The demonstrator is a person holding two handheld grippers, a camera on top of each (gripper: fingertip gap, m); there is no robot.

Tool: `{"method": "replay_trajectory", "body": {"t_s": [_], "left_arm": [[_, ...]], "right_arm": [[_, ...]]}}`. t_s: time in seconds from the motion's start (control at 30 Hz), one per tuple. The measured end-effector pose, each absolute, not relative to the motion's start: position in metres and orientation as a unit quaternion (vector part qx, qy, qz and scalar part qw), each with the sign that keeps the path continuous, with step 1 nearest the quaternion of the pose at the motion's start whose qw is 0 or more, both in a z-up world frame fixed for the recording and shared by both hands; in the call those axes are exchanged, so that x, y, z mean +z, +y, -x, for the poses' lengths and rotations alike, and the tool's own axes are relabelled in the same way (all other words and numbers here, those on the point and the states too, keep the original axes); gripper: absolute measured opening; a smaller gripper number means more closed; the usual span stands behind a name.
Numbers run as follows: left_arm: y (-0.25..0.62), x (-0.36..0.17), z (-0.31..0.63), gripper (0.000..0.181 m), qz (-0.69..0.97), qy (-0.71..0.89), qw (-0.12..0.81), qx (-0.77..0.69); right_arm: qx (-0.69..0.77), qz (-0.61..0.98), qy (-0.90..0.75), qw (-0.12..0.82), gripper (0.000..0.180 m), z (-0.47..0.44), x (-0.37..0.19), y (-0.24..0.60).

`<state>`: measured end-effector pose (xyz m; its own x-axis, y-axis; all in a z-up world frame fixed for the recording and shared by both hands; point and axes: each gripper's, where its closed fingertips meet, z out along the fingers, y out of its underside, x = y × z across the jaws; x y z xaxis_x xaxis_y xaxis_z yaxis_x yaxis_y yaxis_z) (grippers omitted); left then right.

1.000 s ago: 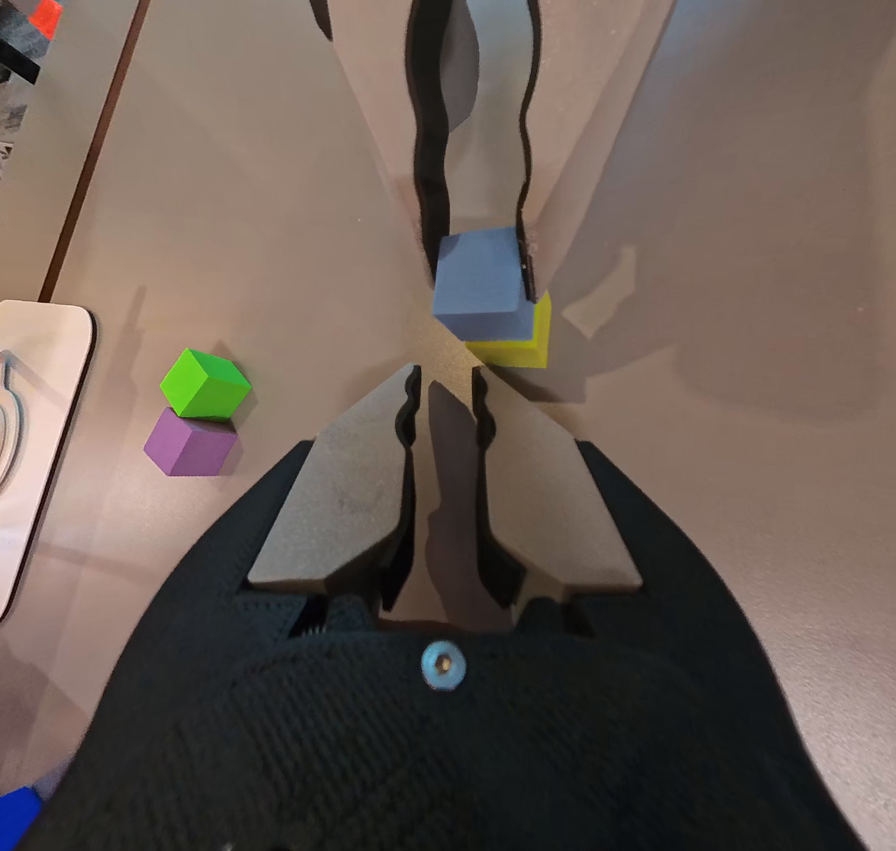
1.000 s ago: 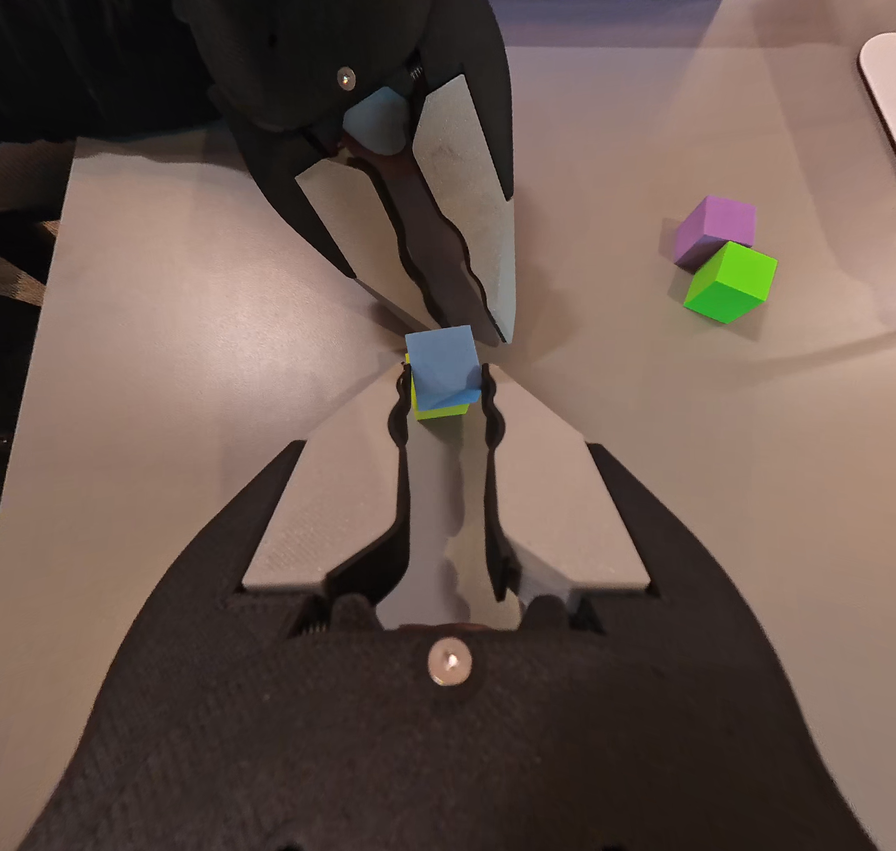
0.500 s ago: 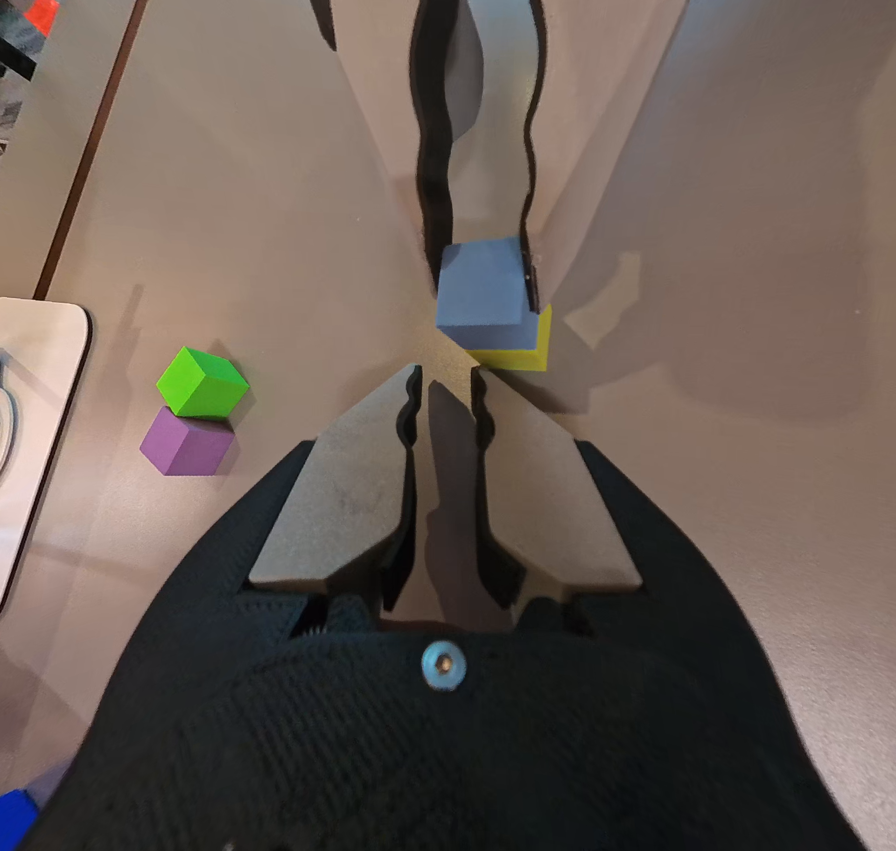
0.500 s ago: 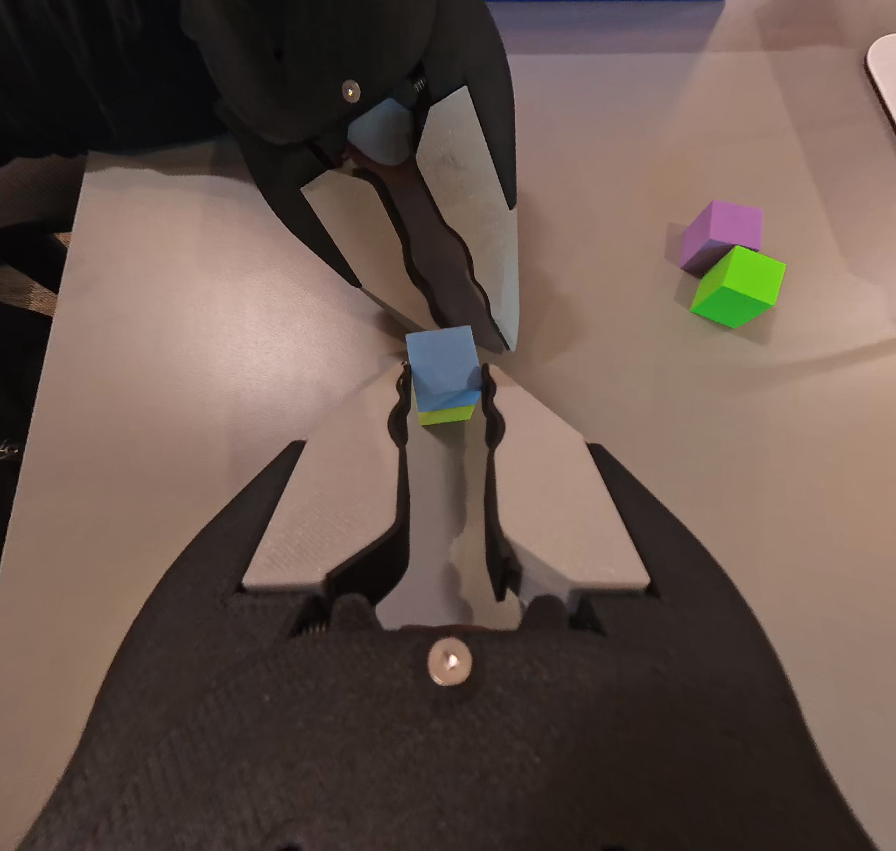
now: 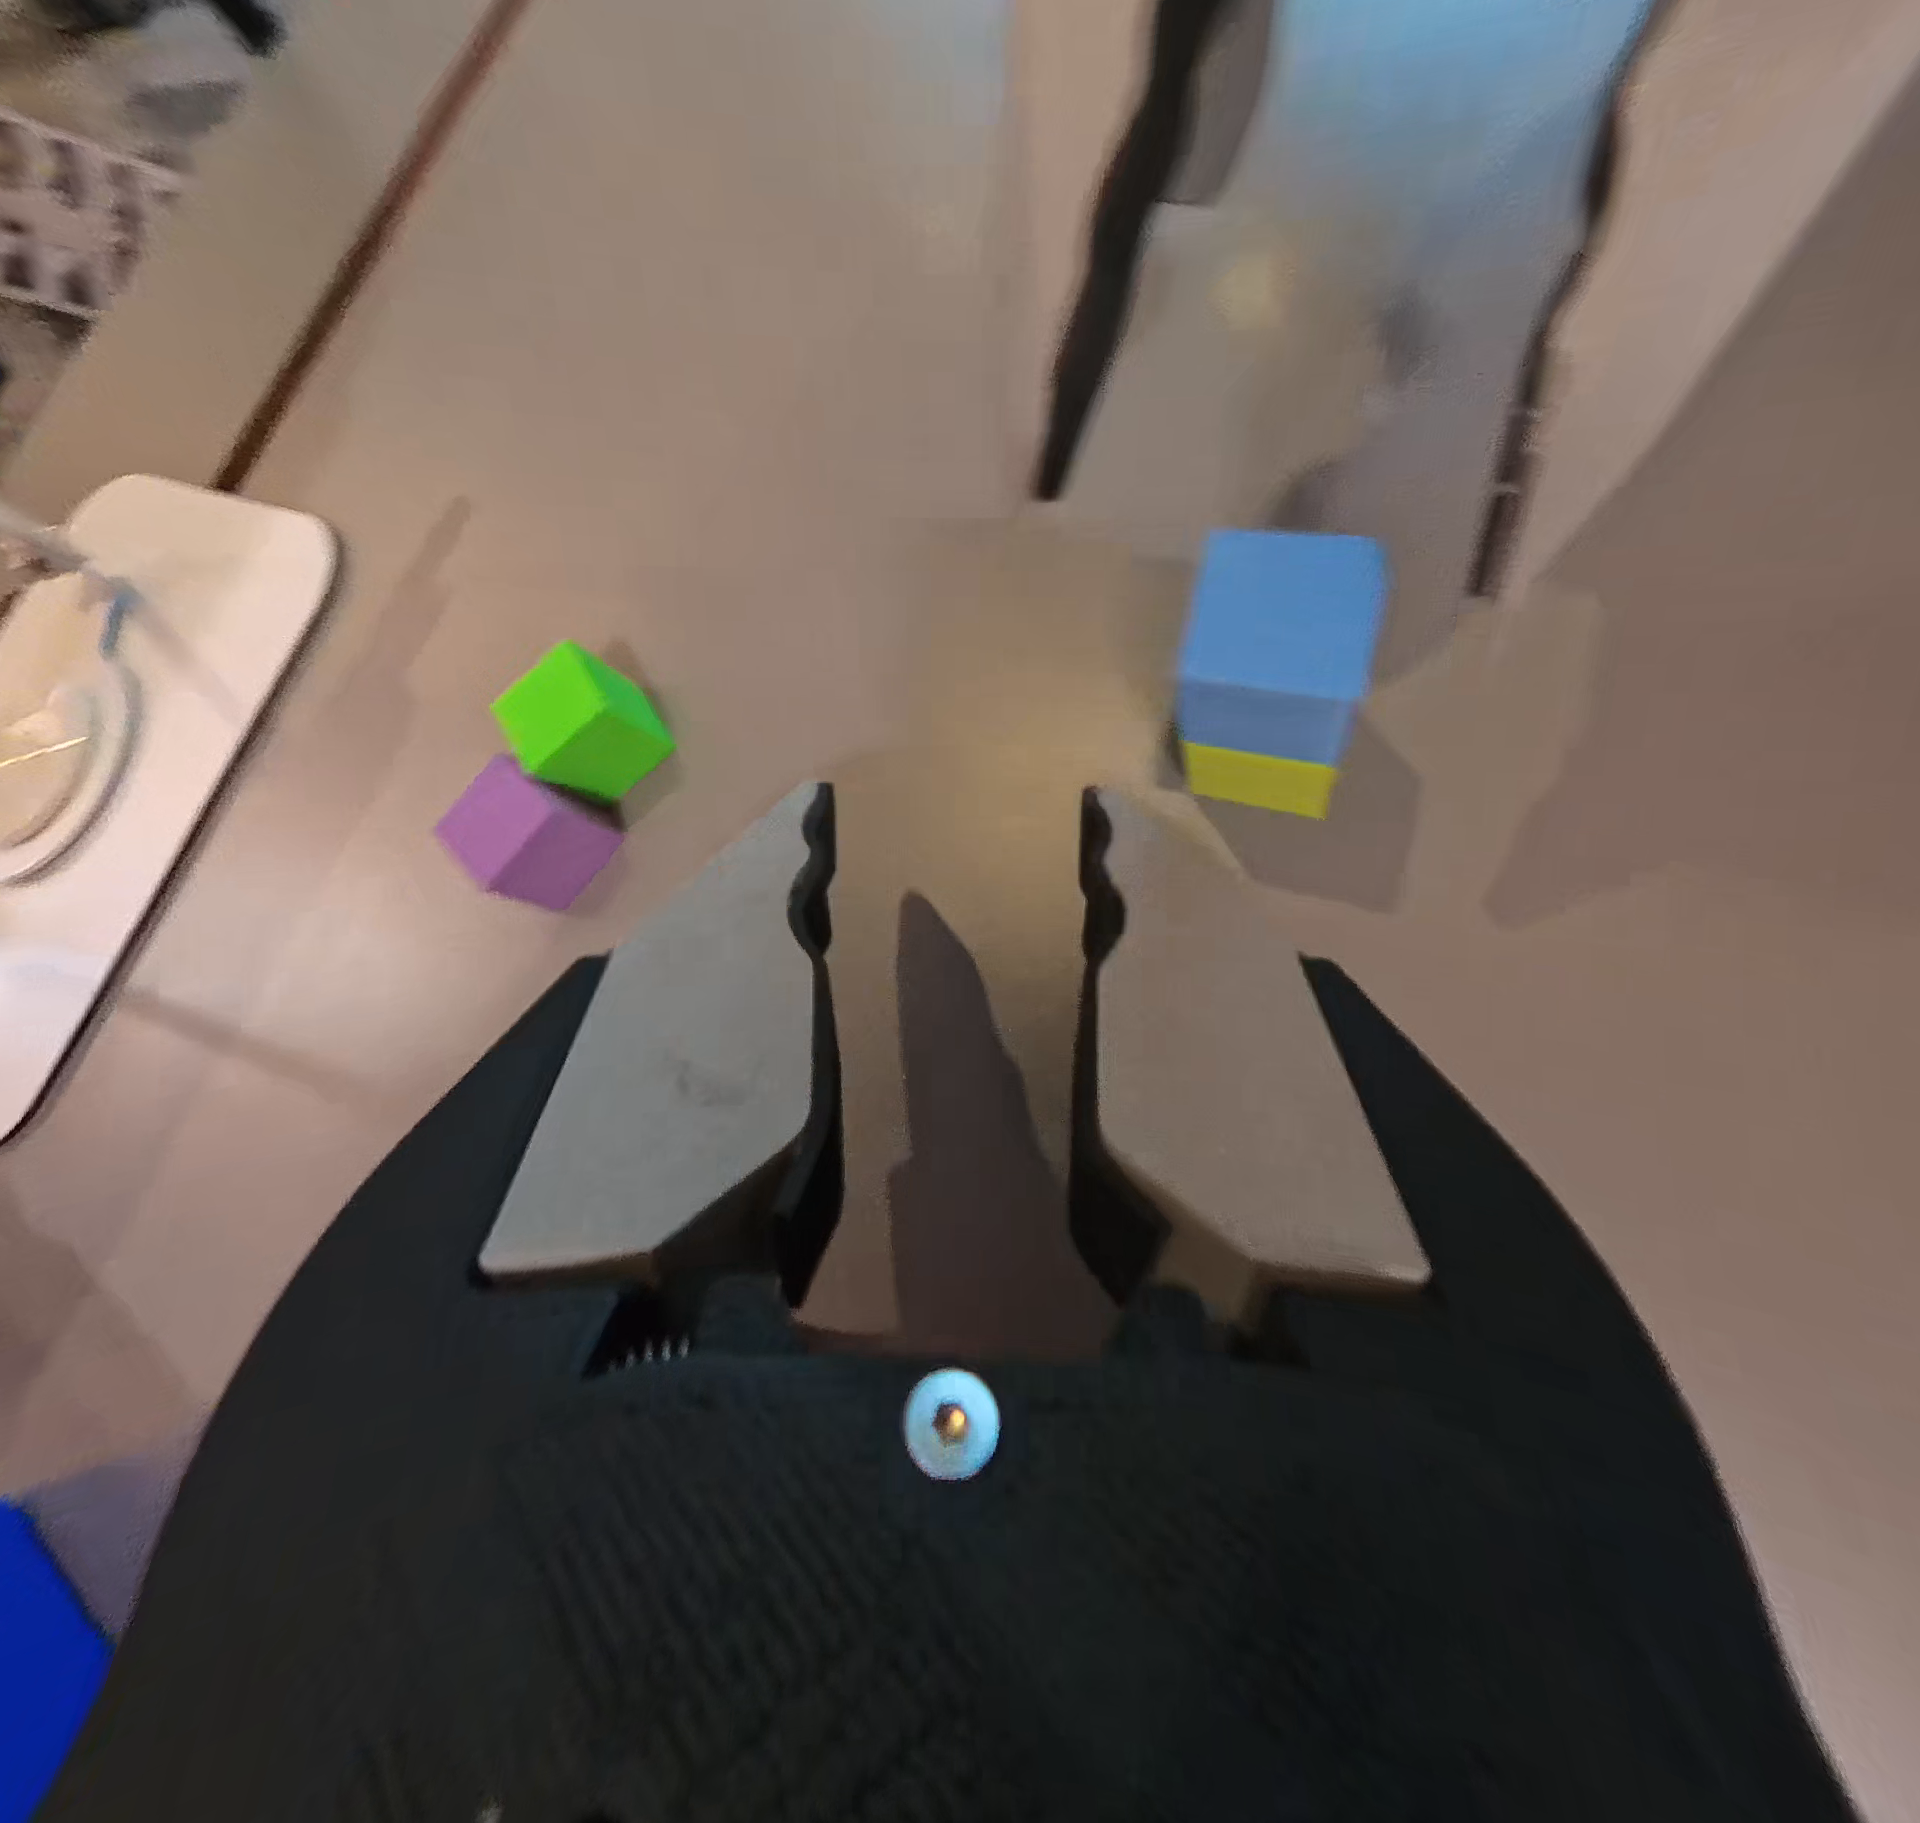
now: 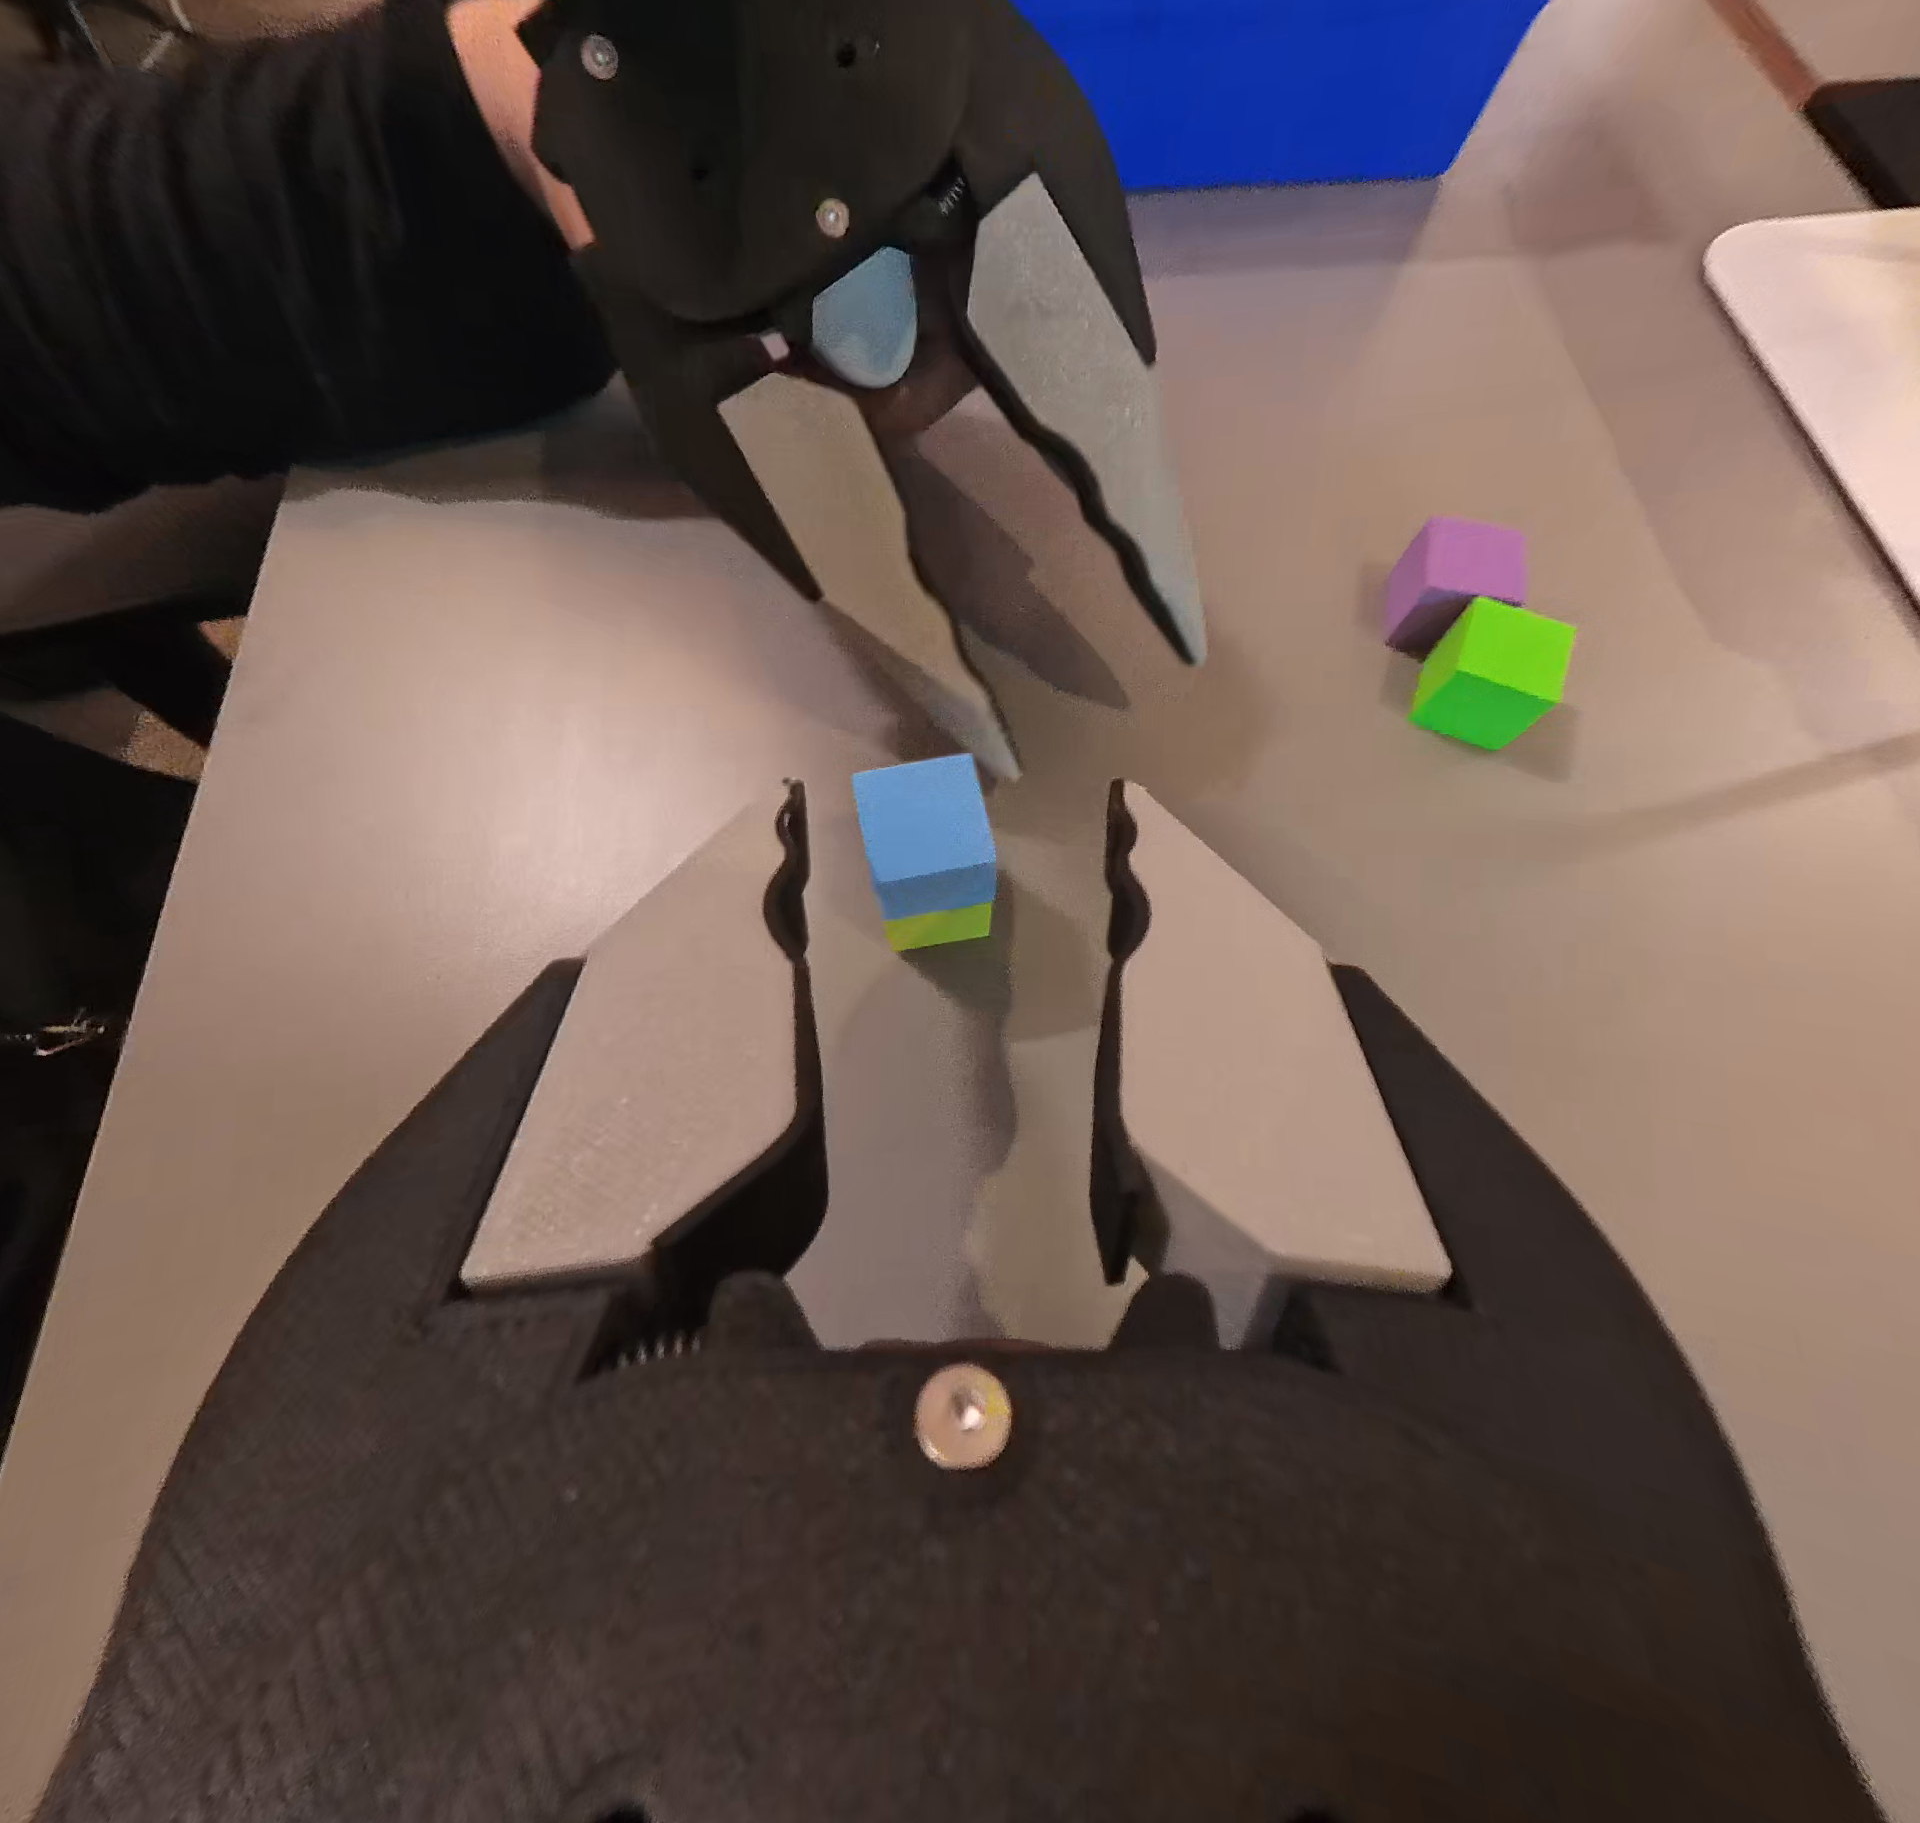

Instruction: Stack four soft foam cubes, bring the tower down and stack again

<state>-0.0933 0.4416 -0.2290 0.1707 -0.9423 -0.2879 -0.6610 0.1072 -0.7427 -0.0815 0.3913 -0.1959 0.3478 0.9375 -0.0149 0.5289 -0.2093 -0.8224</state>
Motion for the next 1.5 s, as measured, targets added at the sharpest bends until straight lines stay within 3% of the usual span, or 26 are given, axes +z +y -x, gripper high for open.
{"method": "replay_trajectory", "body": {"t_s": [0.17,0.27,0.47,0.63,0.97,1.2,1.5], "left_arm": [[0.491,-0.204,0.092,0.038,0.712,0.499,0.452,-0.199],[0.516,-0.213,0.085,0.049,0.733,0.503,0.432,-0.153],[0.543,-0.236,0.067,0.050,0.782,0.491,0.352,-0.153],[0.551,-0.252,0.068,0.033,0.793,0.495,0.335,-0.118],[0.523,-0.196,0.062,0.031,0.682,0.530,0.474,-0.170],[0.425,-0.130,0.061,0.031,0.433,0.610,0.623,-0.228],[0.361,-0.095,0.062,0.029,0.285,0.628,0.678,-0.254]], "right_arm": [[0.282,0.724,-0.463,0.427,0.051,0.069,-0.171,0.404],[0.286,0.723,-0.448,0.441,0.049,0.062,-0.163,0.408],[0.277,0.724,-0.446,0.447,0.048,0.055,-0.161,0.410],[0.272,0.725,-0.443,0.452,0.047,0.050,-0.158,0.411],[0.311,0.760,-0.358,0.445,0.046,0.034,-0.162,0.431],[0.492,0.721,-0.276,0.402,0.055,0.039,-0.141,0.424],[0.687,0.596,-0.286,0.301,0.052,0.064,-0.106,0.378]]}}
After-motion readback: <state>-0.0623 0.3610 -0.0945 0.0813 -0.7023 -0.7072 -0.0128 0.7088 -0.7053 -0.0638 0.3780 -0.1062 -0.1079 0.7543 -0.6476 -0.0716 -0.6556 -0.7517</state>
